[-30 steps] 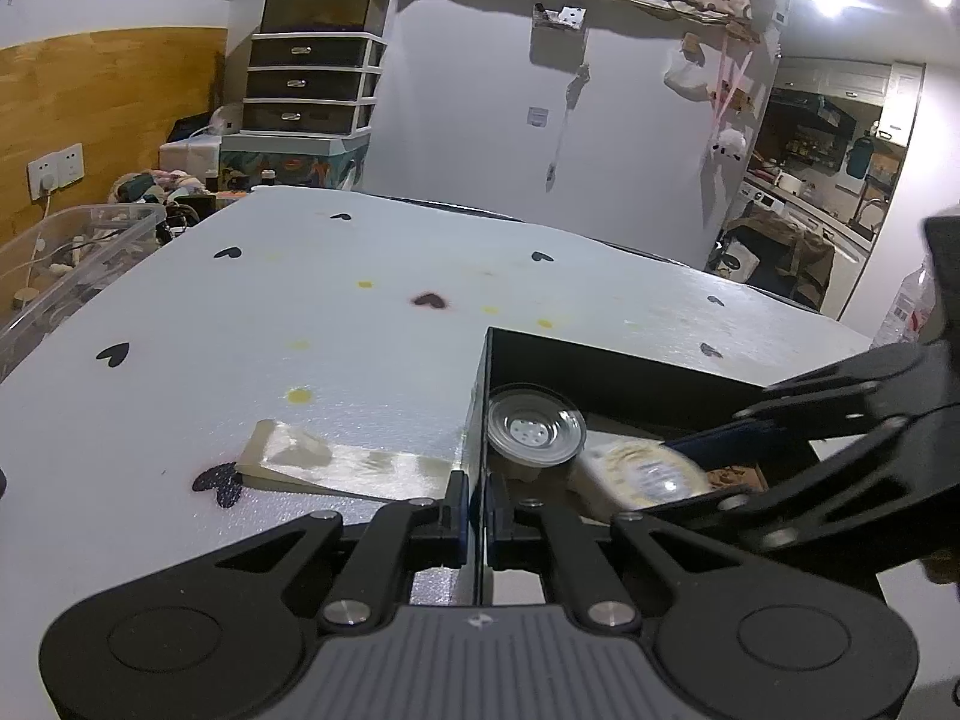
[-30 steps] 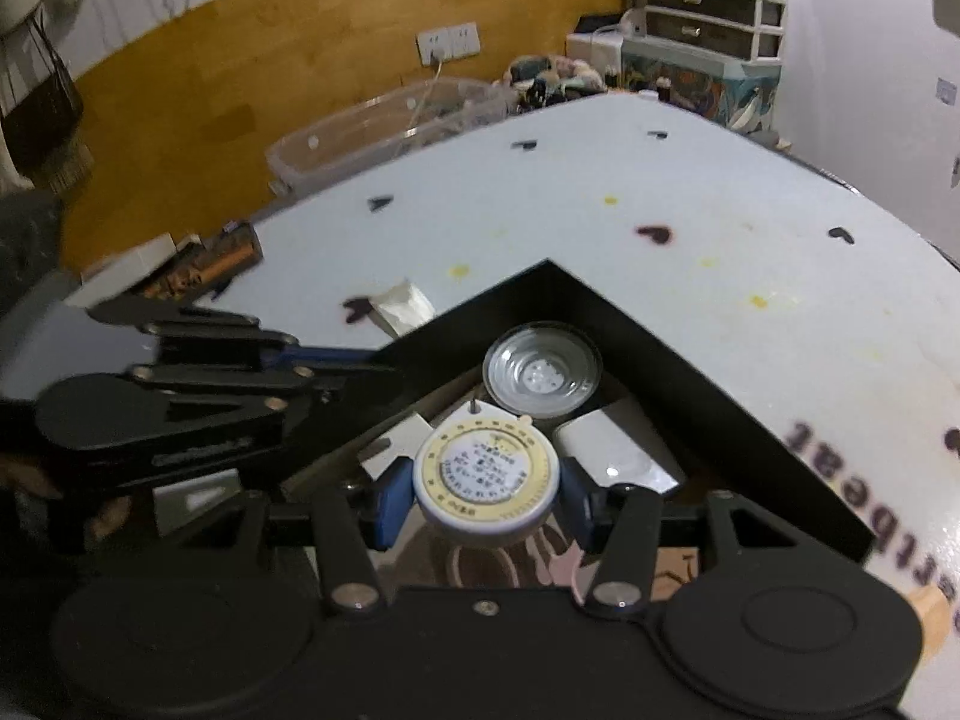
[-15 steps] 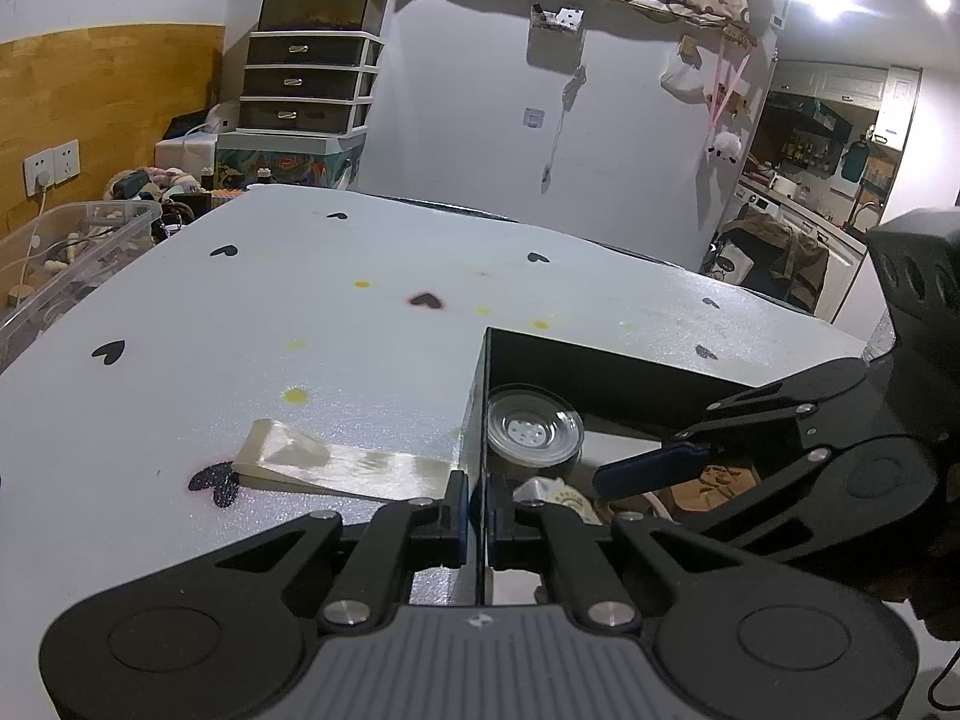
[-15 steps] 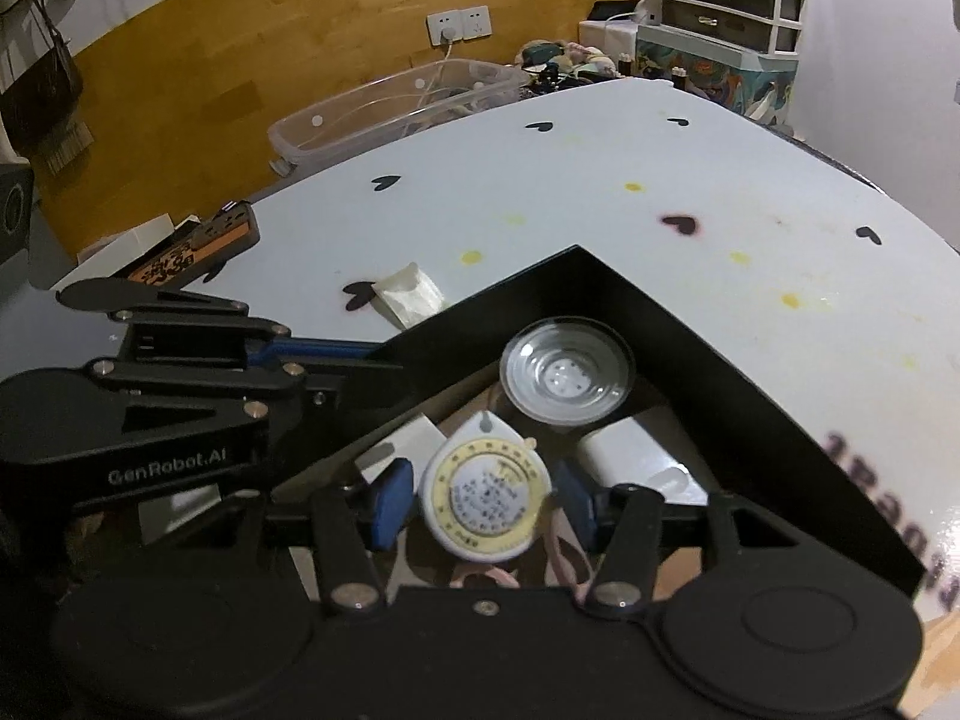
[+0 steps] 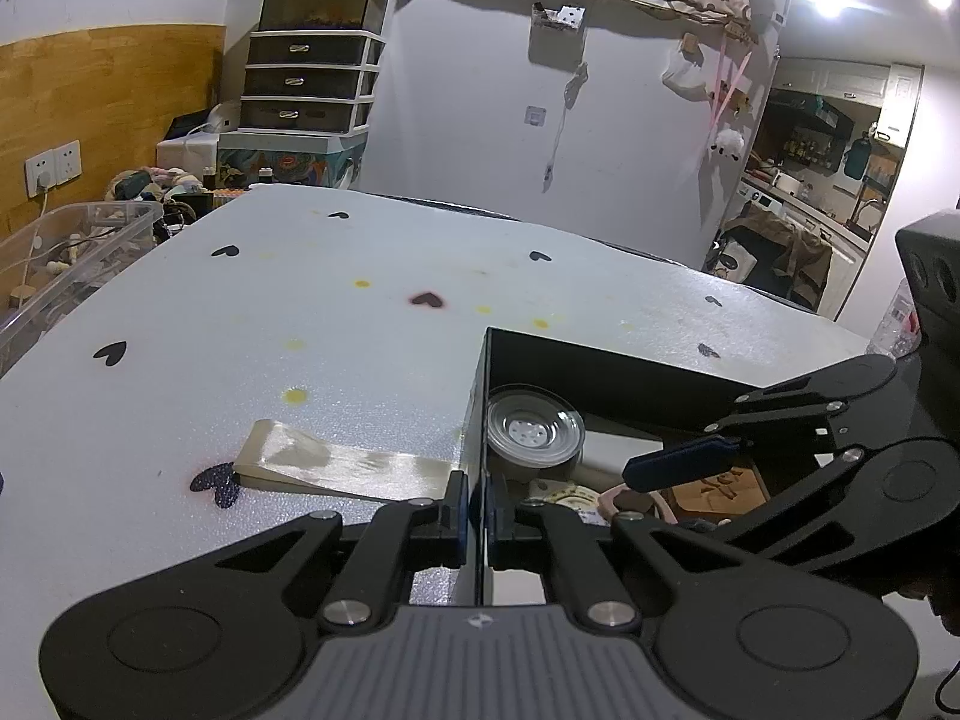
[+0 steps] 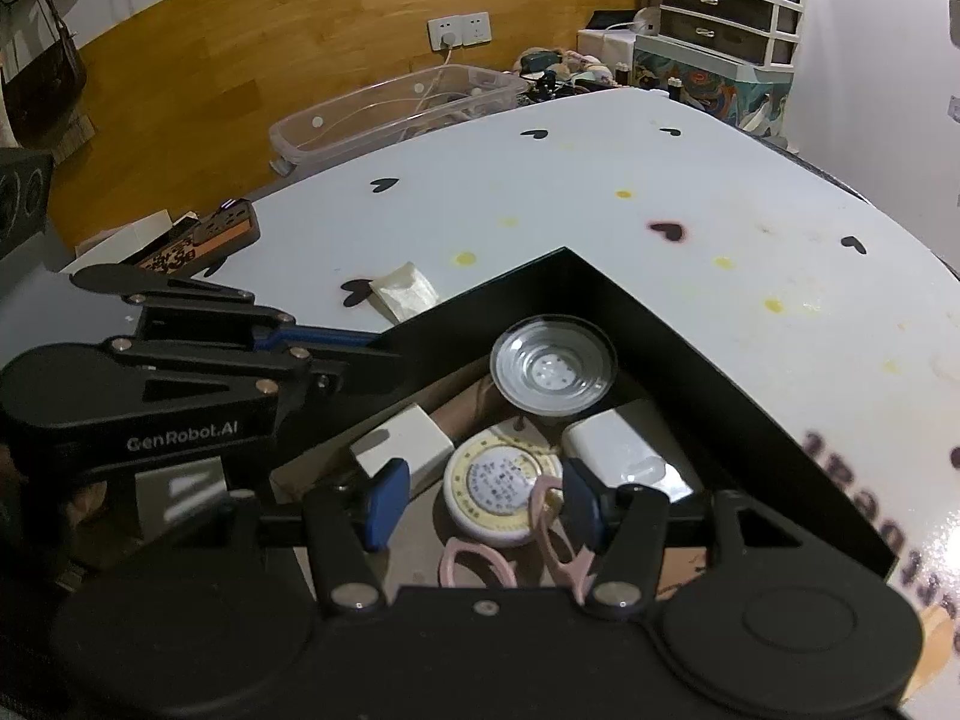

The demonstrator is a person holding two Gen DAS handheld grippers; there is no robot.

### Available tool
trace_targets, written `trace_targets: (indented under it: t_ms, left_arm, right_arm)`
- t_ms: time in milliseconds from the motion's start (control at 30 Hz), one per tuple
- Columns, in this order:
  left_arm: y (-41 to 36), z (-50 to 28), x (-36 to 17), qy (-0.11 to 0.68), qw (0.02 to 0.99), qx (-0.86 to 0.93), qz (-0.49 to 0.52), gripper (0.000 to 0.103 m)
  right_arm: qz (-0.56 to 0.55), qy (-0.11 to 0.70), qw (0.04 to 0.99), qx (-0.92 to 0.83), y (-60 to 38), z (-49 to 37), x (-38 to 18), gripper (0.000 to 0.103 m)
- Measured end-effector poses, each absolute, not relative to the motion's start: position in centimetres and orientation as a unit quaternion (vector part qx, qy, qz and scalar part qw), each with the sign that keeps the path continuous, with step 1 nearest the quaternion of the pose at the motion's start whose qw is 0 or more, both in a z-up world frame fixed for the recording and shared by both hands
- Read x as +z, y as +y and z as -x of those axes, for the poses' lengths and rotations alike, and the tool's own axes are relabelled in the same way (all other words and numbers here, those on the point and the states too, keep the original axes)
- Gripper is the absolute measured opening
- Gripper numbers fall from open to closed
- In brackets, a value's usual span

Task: Organize rigid objects
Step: 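Carry the tape measure into the black box and lower it, then move the right tool to the wooden oval block and grasp it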

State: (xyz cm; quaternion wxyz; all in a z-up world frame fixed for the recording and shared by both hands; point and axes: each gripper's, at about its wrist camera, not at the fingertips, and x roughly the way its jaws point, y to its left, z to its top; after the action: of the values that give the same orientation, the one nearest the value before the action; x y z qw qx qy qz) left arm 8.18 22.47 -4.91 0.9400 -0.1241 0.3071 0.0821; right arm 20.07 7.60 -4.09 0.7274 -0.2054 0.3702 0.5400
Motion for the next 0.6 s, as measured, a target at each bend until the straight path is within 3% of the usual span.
trace_targets:
  t_ms: [367,567,600]
  left_arm:
    - [22.5,-8.2,-4.9,0.308,0.94,0.082,0.124,0.005]
    - [22.6,-8.0,-4.9,0.308,0.939,0.085,0.124,0.005]
    - [22.6,-8.0,-4.9,0.309,0.939,0.086,0.124,0.005]
  right_arm:
    - [0.195,0.363,0.736,0.537,6.4,-20.0,-3.2,0.059]
    - [0.189,0.355,0.748,0.527,5.3,-19.7,-2.3,0.07]
    - [0.187,0.353,0.751,0.526,5.0,-19.7,-2.2,0.076]
